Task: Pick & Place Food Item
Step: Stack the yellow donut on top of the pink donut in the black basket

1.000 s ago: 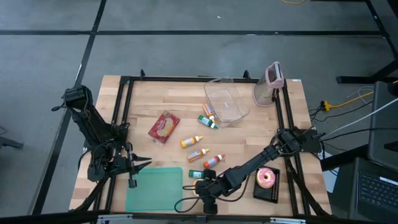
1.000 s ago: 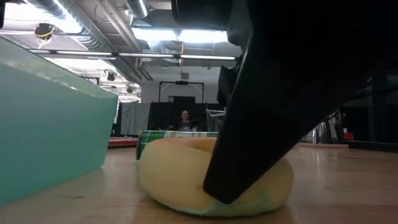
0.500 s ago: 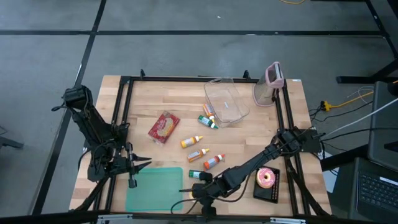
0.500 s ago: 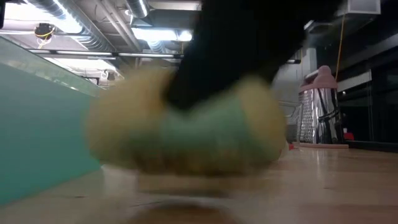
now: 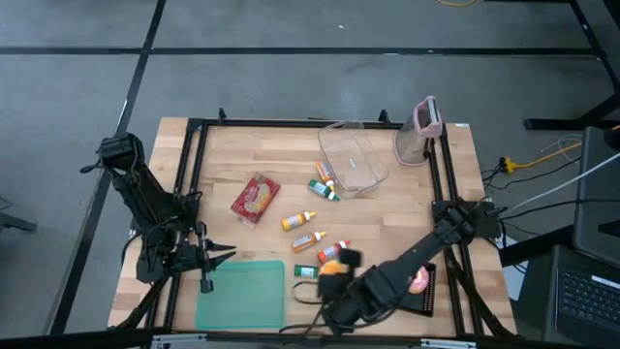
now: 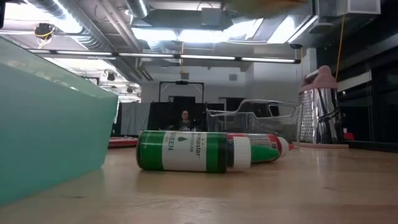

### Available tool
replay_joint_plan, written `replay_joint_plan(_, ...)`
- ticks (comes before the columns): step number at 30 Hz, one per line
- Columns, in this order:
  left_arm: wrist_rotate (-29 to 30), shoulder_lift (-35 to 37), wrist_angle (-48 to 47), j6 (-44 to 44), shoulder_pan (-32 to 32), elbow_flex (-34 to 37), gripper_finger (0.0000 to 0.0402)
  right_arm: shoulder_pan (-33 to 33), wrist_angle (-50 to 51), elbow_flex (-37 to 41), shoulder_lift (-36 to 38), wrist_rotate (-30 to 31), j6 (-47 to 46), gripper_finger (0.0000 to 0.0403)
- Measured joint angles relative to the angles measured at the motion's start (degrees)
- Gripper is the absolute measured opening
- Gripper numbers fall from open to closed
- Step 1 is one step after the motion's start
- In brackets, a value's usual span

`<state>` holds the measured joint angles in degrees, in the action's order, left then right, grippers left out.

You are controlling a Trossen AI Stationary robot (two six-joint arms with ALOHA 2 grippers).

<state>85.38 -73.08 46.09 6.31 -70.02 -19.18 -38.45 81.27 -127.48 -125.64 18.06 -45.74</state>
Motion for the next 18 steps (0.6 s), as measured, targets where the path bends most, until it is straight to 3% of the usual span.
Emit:
replay_joint_plan(3, 0.0, 0.0, 0.0, -0.5, 0.0, 0.0, 0.0049, -2.9, 9.6, -1.8, 0.1, 3.0, -12.8, 0.0004)
replay_joint_plan(6, 0.0, 0.0, 0.0, -0.6, 0.1, 0.0, 0.0049, -6.9, 8.4, -0.2, 0.8, 5.8, -21.5, 0.0004)
replay_joint_plan(11, 0.0, 0.0, 0.2, -0.6, 0.5, 0.0, 0.0049, -13.2, 8.7, 5.7, 1.6, 9.4, -43.8, 0.0004)
replay_joint_plan(18, -0.5, 0.0, 0.2, -0.5, 0.5, 0.0, 0.0049, -20.0, 8.8, 15.7, 1.8, 2.9, -67.0, 0.0004)
